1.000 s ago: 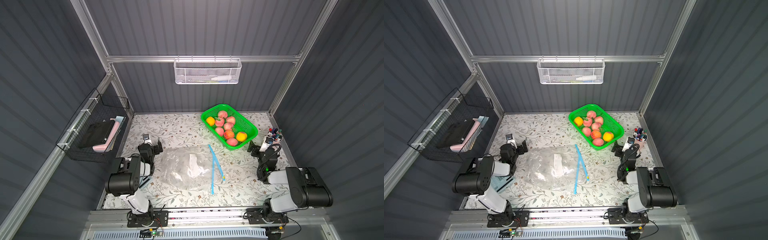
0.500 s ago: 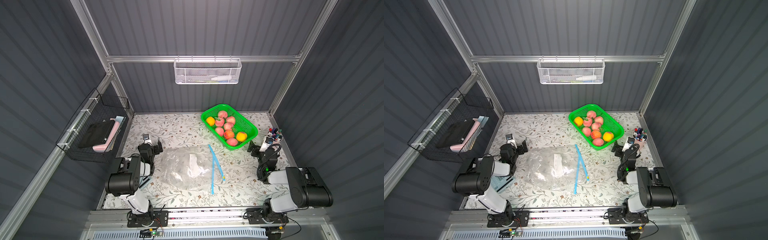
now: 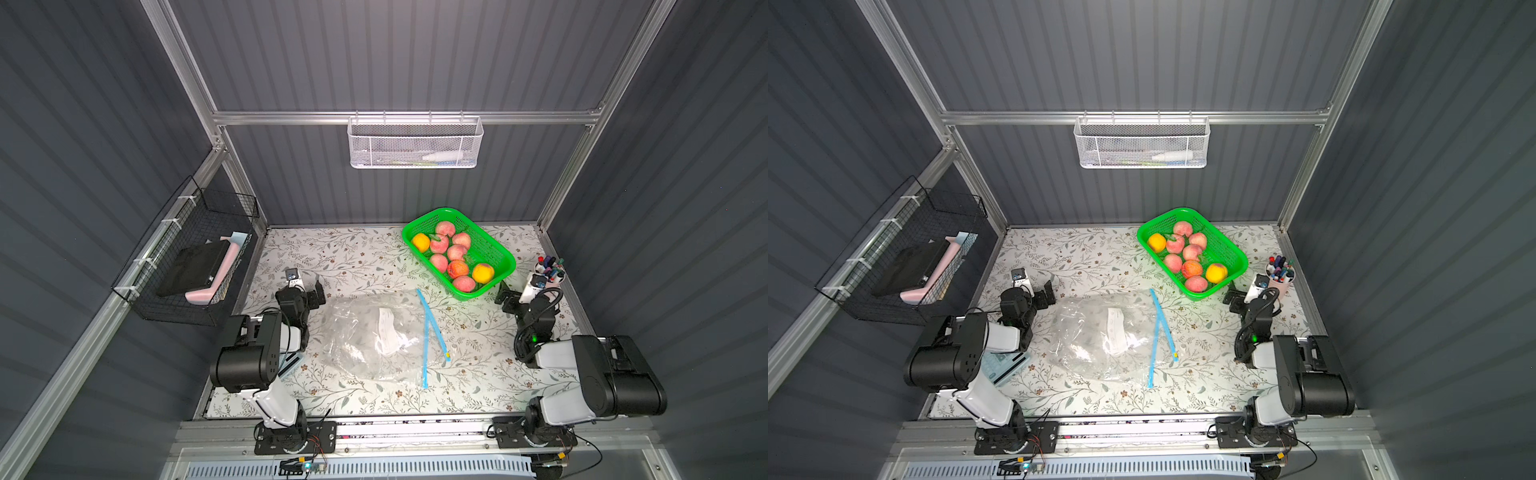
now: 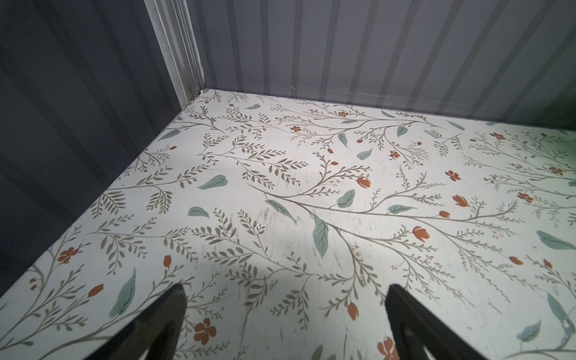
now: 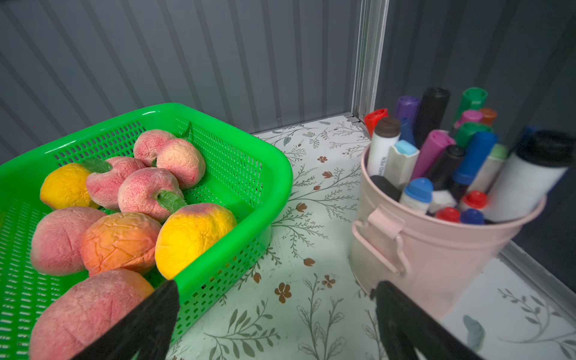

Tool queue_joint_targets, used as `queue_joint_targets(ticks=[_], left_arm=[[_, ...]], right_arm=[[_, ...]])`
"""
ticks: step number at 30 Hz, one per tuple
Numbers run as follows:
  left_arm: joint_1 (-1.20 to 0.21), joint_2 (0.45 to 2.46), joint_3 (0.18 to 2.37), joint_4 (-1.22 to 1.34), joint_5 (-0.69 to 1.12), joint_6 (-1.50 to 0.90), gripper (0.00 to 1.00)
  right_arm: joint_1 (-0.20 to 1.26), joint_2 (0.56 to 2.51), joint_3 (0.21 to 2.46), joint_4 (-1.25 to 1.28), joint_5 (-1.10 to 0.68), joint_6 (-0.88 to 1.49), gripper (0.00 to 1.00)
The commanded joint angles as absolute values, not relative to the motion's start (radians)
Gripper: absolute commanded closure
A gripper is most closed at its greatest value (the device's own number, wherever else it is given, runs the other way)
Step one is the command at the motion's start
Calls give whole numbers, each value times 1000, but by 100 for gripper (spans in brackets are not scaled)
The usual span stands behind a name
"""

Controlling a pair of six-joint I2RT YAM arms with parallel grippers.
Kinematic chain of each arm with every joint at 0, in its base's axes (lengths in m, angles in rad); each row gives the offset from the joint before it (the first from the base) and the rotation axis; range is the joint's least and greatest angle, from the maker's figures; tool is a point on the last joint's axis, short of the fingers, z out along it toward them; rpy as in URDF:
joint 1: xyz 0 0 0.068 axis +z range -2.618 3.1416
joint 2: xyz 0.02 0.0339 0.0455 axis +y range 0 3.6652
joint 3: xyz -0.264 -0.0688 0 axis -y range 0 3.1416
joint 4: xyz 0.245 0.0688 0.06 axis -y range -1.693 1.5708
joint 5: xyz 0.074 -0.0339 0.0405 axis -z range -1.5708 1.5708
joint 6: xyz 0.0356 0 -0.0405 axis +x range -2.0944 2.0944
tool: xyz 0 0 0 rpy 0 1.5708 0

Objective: Place the peach in a zip-top bag and seal the zipper
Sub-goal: Move the zipper food storage bag to the center of the board.

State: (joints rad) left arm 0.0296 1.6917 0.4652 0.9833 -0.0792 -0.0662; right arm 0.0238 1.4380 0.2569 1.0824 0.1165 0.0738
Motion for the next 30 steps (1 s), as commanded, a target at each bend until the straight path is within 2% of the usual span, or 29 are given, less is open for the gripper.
queue_joint_targets(ticks=[1,8,13,19,23,30], left_arm=[[26,1636,531,820,-92,-53,0],[26,1489,729,383,-109,-123,0],[26,1374,823,156,-97,-260,0],[26,1362,1032,-196,58,-325,0],[26,1336,1051,-231,160,-324,0],[26,1284,1069,-279,287,-333,0]], right_arm=[[21,1331,296,944,127,61,1],[57,1095,380,601,148,168,1],[81,1013,502,326,122,389,1],[115,1065,665,124,-56,504,1],[187,1148,761,47,-182,523,1],[397,1269,818,-10,-198,523,1]])
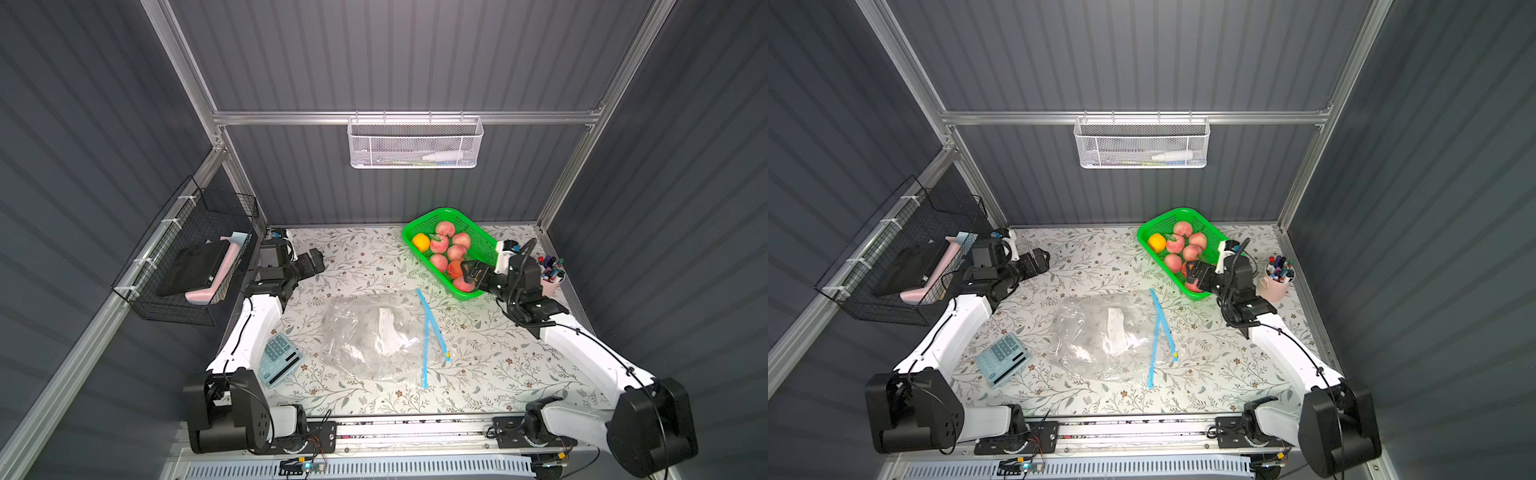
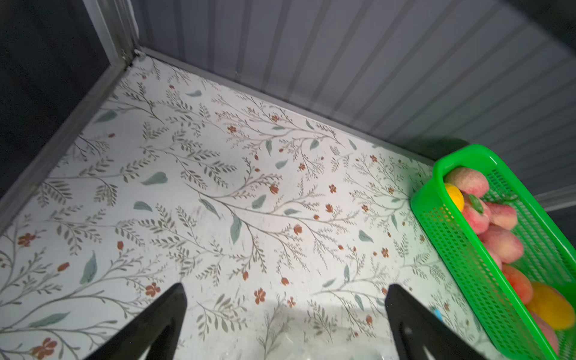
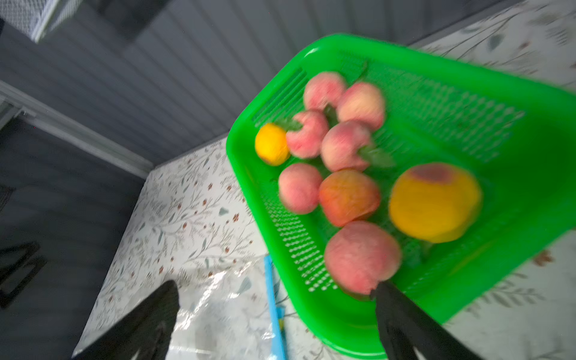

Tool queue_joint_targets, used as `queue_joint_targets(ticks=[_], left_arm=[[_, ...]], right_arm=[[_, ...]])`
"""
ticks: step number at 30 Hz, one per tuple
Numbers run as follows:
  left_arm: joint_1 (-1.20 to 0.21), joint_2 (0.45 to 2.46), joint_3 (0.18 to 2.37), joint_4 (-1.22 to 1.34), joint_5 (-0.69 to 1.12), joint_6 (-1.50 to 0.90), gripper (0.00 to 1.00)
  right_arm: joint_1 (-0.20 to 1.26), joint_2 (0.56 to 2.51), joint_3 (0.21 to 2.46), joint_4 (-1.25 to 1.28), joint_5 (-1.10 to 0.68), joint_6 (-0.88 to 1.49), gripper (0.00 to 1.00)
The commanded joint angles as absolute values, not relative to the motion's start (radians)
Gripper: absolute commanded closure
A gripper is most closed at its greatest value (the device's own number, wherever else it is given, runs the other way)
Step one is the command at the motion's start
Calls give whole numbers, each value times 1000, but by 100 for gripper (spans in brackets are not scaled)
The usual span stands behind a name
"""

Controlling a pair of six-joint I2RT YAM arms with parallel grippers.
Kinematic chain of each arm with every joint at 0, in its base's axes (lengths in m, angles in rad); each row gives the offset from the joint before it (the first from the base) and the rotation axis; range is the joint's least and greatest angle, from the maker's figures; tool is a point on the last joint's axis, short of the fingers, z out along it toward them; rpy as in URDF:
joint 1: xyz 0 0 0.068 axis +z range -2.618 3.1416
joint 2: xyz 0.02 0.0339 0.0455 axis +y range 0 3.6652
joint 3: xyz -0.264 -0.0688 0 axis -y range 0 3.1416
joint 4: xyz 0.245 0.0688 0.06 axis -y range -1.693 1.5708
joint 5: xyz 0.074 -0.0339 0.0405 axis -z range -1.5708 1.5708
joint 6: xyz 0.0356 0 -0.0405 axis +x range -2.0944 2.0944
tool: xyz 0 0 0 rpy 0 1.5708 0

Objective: Place the peach in a zip-top bag and seal the zipper
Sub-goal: Move the zipper food storage bag to the center of the board.

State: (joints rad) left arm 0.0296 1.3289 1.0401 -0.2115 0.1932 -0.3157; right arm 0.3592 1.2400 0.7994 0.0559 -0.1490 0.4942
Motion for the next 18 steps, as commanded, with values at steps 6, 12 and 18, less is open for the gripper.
queue_joint_targets(ticks=[6,12,18], left_arm=[[12,1291,1108,-397,361,-394,0],[-94,1288,1107,-623,308,-362,0],[-192,1280,1044,-805,335,-411,1]], right_arm=[[513,1380,834,-26,-237,534,1],[550,1473,843,22,-248,596,5],[557,1531,862,79,-287,616,7]])
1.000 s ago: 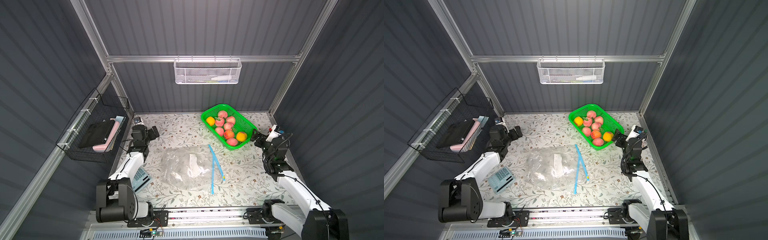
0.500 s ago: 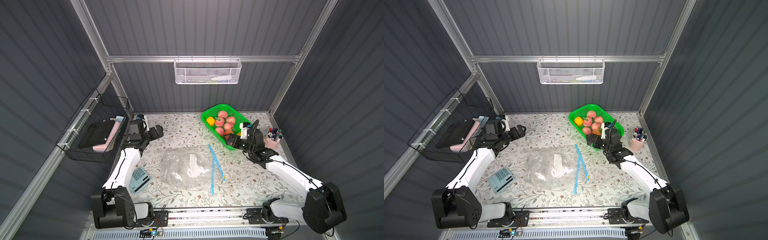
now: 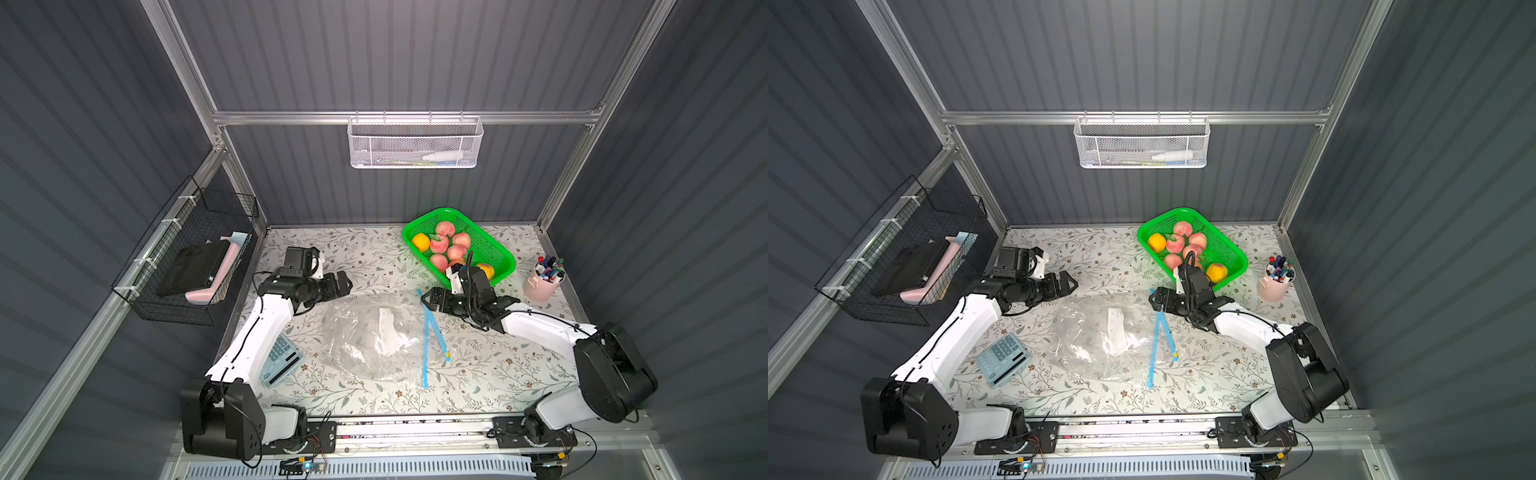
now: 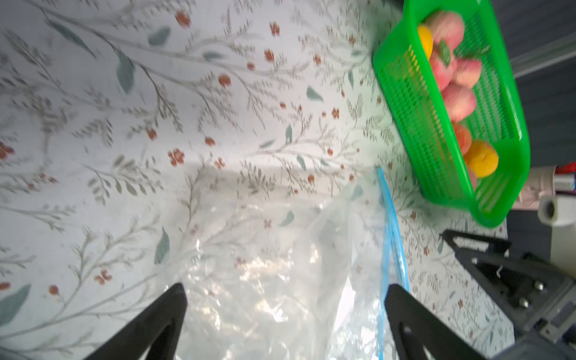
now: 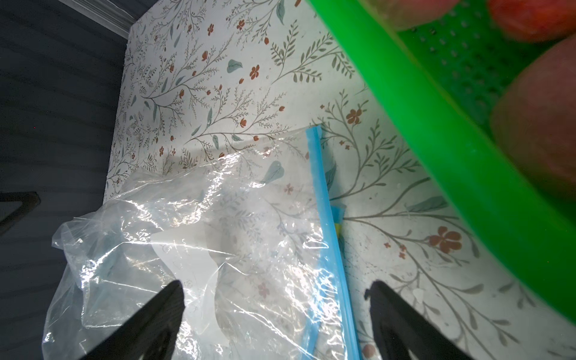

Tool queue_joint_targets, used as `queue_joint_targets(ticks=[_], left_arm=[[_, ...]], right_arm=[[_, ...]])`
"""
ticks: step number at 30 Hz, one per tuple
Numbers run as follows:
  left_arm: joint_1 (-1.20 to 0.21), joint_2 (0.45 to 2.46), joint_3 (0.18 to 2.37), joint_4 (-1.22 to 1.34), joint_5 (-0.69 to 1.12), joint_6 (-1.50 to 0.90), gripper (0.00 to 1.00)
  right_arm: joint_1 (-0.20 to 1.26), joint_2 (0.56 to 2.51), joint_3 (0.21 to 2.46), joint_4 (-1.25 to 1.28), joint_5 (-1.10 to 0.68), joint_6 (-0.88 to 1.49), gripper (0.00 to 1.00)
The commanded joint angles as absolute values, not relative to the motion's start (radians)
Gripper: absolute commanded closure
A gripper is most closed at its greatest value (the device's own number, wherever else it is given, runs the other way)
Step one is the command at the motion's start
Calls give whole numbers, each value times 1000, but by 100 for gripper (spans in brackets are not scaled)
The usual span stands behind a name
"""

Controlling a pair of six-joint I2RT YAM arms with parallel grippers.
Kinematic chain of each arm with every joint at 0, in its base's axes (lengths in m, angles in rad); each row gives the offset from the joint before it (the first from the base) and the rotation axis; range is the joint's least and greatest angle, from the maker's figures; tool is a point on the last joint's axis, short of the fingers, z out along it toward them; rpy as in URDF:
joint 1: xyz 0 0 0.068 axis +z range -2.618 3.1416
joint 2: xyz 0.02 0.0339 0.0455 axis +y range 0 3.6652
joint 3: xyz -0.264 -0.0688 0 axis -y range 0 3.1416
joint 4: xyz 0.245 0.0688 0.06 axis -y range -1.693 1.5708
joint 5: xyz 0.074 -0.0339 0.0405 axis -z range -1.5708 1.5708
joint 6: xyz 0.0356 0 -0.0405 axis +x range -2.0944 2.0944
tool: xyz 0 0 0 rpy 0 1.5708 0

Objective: Place the peach in a zip-top bag and seal the zipper
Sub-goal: Move the zipper food storage bag to the center of the board.

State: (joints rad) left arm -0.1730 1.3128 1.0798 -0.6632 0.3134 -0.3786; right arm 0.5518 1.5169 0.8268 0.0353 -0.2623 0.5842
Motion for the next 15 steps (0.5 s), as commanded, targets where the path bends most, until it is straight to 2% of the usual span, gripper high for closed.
queue_joint_targets(ticks=[1,5,8,15], left_arm=[[-195,1258,1014,-794,362,-426,2],[-196,1226,913,-719,465,-465,4],[-196,1270,895,-711,440,-469,17],[-196,1369,990,-711,278,-430,75]], right_arm=[[558,1541,863,88,-286,611,7],[558,1582,890,88,-282,593,7],[557,1609,908,86,-291,591,8],[557,1605,905,83,-290,597,8]])
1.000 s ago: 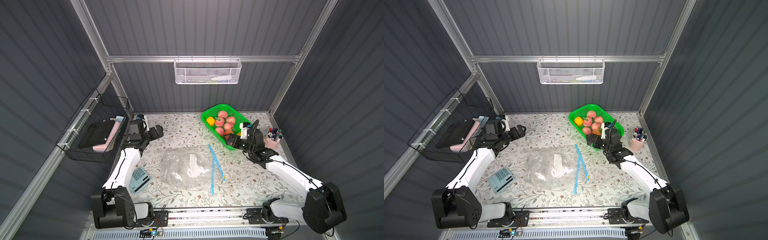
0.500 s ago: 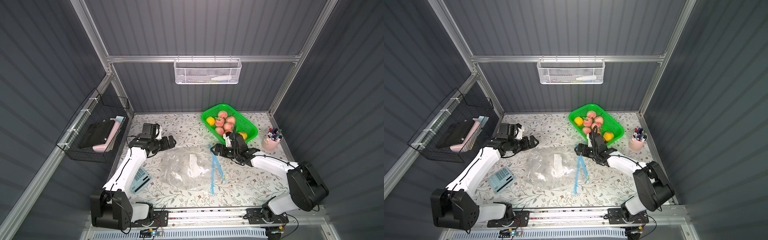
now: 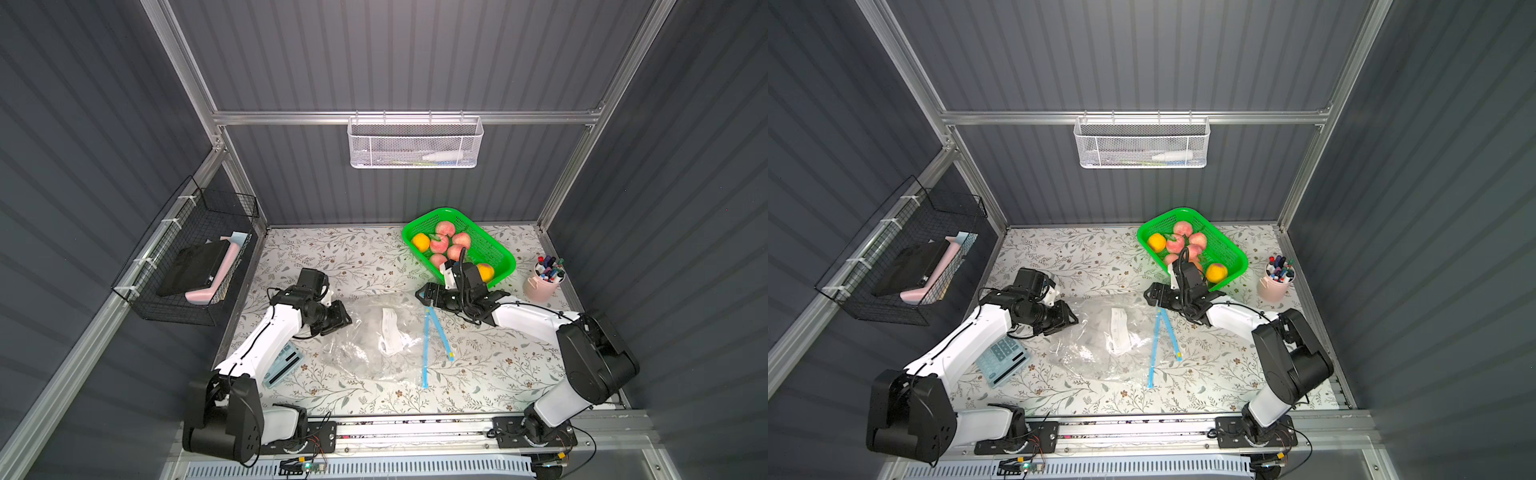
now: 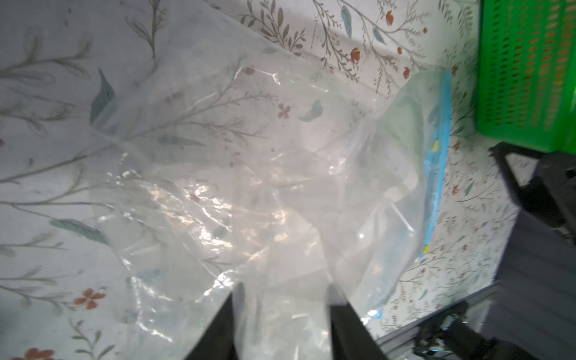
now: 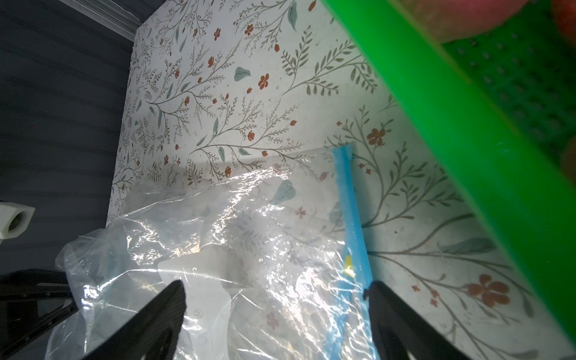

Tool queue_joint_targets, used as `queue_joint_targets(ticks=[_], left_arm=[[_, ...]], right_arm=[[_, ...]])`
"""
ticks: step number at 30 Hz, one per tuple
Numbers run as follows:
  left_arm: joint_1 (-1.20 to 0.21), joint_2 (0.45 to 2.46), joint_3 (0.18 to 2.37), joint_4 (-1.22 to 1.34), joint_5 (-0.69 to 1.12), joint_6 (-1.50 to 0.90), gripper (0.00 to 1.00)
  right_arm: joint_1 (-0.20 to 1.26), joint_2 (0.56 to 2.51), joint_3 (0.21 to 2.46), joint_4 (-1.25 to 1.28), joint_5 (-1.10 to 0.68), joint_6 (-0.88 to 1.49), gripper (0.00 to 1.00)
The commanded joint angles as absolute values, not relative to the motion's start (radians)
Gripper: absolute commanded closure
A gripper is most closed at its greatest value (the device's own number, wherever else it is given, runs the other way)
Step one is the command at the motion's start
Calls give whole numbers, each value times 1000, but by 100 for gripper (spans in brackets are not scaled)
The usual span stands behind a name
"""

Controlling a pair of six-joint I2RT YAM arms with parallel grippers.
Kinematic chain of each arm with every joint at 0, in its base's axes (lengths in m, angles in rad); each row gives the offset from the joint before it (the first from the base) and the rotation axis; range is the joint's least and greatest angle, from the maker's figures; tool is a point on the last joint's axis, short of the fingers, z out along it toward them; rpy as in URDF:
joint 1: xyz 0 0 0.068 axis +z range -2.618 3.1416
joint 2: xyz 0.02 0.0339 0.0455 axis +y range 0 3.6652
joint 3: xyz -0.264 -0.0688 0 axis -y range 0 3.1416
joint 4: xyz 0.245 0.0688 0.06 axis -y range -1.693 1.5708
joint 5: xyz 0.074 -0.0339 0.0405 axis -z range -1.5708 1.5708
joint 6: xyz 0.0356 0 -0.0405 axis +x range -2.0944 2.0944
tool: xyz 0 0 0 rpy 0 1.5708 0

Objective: Place the peach in a zip-top bag and seal the zipper
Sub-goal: Move the zipper food storage bag to the center of the board.

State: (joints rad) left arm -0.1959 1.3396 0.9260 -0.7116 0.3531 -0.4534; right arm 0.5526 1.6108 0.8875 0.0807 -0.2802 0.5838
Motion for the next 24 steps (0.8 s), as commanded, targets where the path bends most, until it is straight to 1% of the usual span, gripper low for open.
queue_joint_targets(ticks=[1,2,4,5,6,9,11,12,14,16,18,20,21,24], left_arm=[[-197,1395,1018,-718,243,-411,83],[-197,1418,1044,-725,215,-393,87],[-196,1484,1116,-770,143,-354,91],[-196,1509,1149,-786,114,-329,92],[-197,1538,1180,-798,81,-296,93],[-197,1616,1280,-850,-30,-208,92],[-196,1664,1356,-884,-131,-189,88],[-196,1685,1390,-888,-182,-182,81],[-196,1712,1458,-878,-235,-180,64],[-196,1729,1512,-886,-271,-212,40],[-196,1726,1549,-885,-274,-233,26],[-196,1703,1559,-867,-205,-244,20],[-196,1680,1552,-846,-143,-253,18],[-197,1595,1475,-730,108,-308,14]], right_arm=[[556,1603,904,82,-291,591,8],[556,1603,905,77,-290,586,8],[556,1604,911,58,-284,577,7],[556,1603,914,45,-283,574,4],[555,1601,912,41,-282,571,1],[556,1597,898,55,-307,565,1],[556,1603,901,57,-334,563,1],[555,1610,903,58,-350,564,1],[556,1628,915,63,-386,567,1],[556,1650,931,61,-412,576,6],[556,1672,943,61,-428,588,11],[555,1700,956,53,-439,603,15],[556,1713,964,45,-436,610,17],[555,1738,968,45,-412,632,19]])
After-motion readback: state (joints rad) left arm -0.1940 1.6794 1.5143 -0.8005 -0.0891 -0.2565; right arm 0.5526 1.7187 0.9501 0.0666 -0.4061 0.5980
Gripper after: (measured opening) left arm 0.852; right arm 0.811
